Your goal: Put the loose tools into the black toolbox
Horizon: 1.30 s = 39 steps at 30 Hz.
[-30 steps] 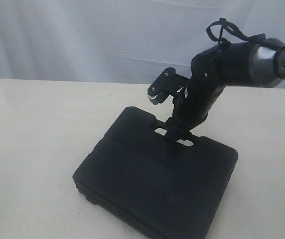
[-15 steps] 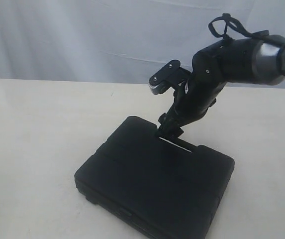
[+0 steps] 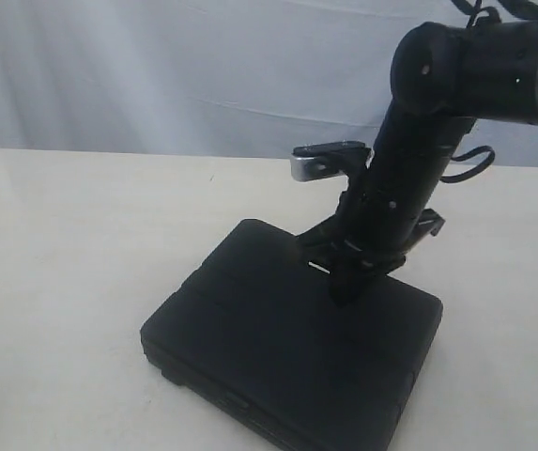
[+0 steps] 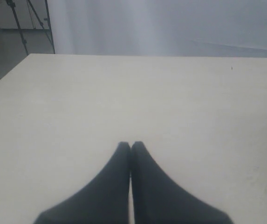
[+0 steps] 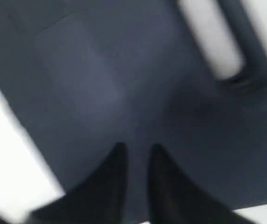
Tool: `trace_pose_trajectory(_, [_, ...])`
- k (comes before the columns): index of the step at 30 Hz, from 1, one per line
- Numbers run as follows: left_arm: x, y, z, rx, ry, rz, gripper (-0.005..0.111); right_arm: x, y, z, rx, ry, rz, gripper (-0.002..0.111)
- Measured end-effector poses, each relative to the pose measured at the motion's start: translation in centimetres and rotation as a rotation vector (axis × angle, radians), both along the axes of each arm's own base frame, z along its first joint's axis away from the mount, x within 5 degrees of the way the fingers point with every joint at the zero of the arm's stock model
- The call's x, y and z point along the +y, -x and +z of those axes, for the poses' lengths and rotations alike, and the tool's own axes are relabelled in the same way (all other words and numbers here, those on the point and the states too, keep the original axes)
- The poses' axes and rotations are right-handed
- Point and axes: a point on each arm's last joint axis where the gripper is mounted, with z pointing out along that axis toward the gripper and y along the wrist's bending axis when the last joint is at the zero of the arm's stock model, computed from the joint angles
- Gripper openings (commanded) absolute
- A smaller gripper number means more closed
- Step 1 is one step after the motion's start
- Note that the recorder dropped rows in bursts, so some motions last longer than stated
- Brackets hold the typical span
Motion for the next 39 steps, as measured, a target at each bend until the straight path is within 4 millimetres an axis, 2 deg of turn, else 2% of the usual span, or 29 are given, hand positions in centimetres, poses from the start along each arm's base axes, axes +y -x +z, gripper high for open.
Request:
trace_pose_trajectory(5, [0.0,0.0,0.0,0.0,0.0,0.0,0.0,2.5,0.4,0.6,0.015,-0.205,0.064,0.0])
trace_pose_trajectory(11, [0.0,0.0,0.0,0.0,0.0,0.0,0.0,7.0,1.6,0.6,0.021,-0.198,0.229,0.0])
trace_pose_trajectory(16, [0.0,0.0,0.0,0.0,0.0,0.0,0.0,10.3,2.2,-1.2,0.08,-0.183,0.323,0.0])
trace_pose_trajectory(21, [0.0,0.0,0.0,0.0,0.0,0.0,0.0,12.2,2.6,-3.7,0.148,-0.139,0.39,0.0])
trace_pose_trajectory(28, [0.0,0.0,0.0,0.0,0.0,0.0,0.0,13.0,2.7,-6.3,0.211,-0.088,0.43,0.0])
trace_pose_trajectory(39, [0.0,0.0,0.0,0.0,0.0,0.0,0.0,10.8,4.7,-9.5,0.317,0.077,0.42,0.0])
